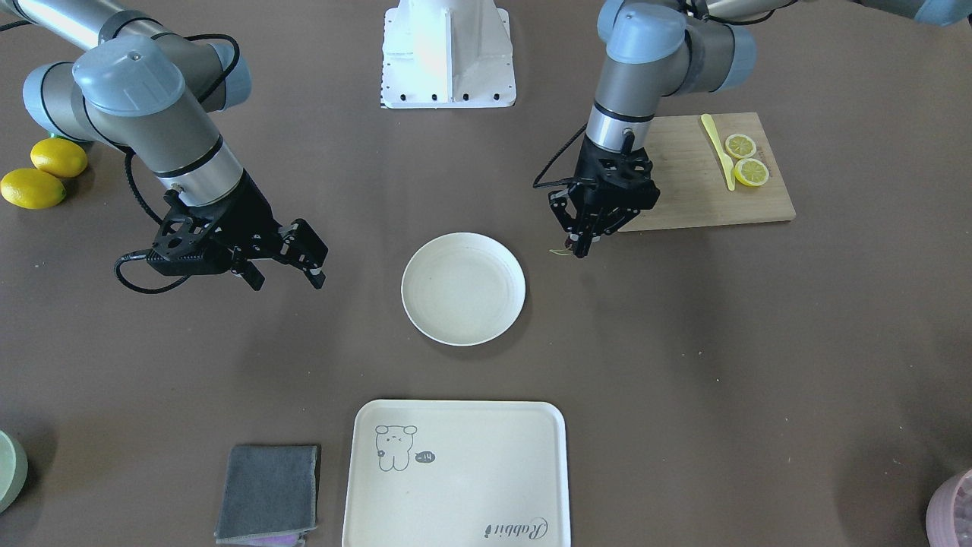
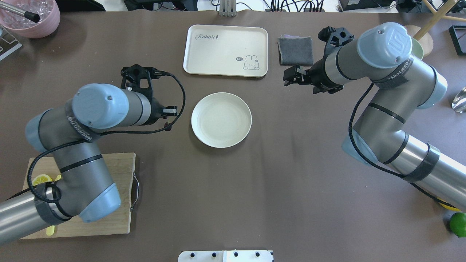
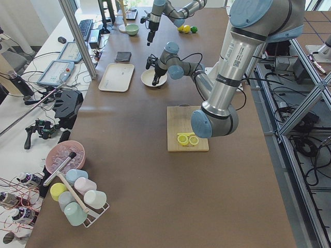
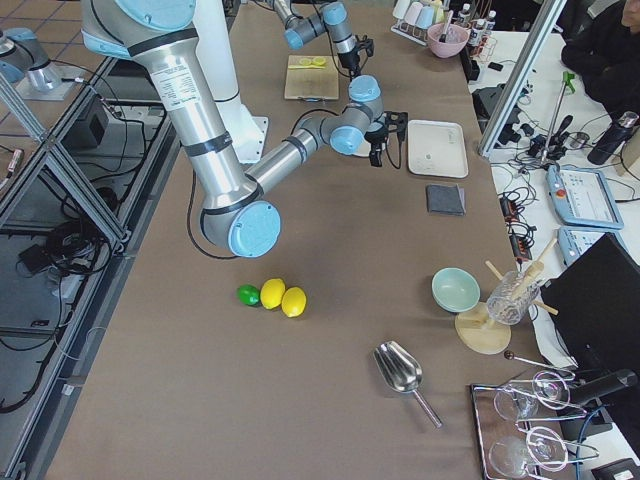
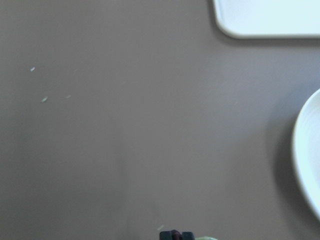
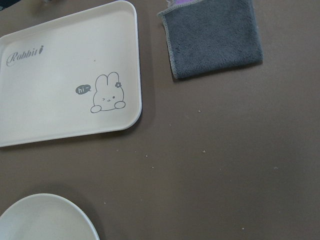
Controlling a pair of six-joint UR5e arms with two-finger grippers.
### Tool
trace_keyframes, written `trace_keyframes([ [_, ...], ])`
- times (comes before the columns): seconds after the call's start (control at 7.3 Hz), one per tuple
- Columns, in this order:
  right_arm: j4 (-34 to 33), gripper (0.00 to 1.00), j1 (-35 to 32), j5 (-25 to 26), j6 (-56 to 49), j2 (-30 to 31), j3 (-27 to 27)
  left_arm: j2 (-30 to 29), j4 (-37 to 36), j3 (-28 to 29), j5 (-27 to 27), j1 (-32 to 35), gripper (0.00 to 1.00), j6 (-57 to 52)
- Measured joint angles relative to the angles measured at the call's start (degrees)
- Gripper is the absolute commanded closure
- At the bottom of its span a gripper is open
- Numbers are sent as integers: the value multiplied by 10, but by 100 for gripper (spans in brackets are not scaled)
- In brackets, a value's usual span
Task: Place red cherry on plate
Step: 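Carry the cherries with the left gripper over the white plate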
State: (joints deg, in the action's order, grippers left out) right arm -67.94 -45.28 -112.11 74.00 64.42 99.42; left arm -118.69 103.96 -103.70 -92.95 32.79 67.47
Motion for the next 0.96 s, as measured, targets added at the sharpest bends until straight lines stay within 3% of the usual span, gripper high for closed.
trace_keyframes([
  [0.55,0,0,-1,0,0,1,0,-122,5,106,4,-25,100,76],
  [0.82,0,0,-2,0,0,2,3,-144,36,150,11,-42,100,95],
  [0.96,-1,0,-3,0,0,4,7,-150,60,174,23,-49,26,104],
])
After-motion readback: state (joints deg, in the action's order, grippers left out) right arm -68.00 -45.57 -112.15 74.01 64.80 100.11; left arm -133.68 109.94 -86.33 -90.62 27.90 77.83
